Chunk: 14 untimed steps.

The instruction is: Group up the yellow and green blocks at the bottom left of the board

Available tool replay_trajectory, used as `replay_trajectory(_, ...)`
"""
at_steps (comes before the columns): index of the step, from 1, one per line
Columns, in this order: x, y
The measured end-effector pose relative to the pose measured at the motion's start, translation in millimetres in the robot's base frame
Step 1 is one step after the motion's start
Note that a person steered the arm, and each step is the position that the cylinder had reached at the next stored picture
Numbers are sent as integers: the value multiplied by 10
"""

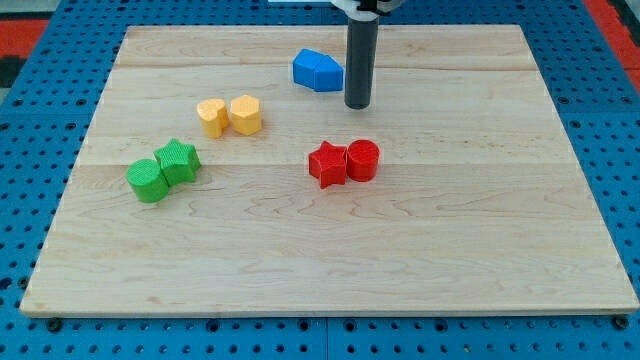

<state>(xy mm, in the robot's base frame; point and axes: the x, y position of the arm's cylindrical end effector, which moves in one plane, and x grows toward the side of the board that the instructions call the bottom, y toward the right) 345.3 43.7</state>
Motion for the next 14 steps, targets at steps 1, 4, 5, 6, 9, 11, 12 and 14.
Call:
replay_trajectory(1, 0, 35)
replay_trajectory(4, 237, -911)
replay_trajectory(5, 157, -1265)
replay_trajectory(6, 103, -1455)
replay_trajectory(9, 229, -2006)
replay_trajectory(11, -1, -2150)
replay_trajectory(12, -163, -2422)
replay_trajectory(14, -1, -2535)
